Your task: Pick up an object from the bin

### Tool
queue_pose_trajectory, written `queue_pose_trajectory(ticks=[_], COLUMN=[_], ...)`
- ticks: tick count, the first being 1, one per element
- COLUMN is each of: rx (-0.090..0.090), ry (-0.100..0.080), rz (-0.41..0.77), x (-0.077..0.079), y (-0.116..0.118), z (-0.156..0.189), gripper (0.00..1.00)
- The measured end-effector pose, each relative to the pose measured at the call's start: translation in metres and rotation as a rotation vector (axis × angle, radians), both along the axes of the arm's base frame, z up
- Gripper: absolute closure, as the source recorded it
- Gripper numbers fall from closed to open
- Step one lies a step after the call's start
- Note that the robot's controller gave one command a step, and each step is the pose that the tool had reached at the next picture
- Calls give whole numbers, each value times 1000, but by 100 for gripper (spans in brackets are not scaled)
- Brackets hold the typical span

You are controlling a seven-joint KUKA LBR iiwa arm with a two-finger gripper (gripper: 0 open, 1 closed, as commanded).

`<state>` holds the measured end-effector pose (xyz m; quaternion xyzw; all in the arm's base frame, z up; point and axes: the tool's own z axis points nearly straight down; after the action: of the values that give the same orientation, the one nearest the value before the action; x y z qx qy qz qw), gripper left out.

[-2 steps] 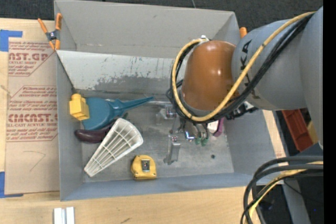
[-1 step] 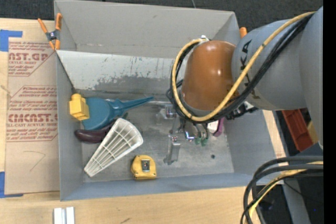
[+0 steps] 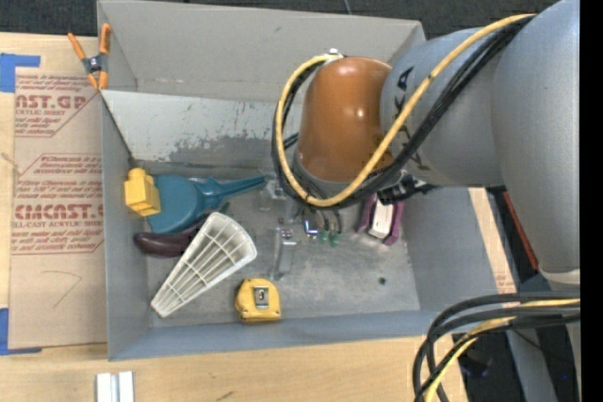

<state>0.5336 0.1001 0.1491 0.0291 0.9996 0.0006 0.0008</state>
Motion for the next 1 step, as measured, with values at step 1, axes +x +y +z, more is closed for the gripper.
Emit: queue_pose_trajectory(ticks=[1], rx=[-1], ry=[6], rz=[80], x=[-25], y=[20], z=[34], gripper=[0])
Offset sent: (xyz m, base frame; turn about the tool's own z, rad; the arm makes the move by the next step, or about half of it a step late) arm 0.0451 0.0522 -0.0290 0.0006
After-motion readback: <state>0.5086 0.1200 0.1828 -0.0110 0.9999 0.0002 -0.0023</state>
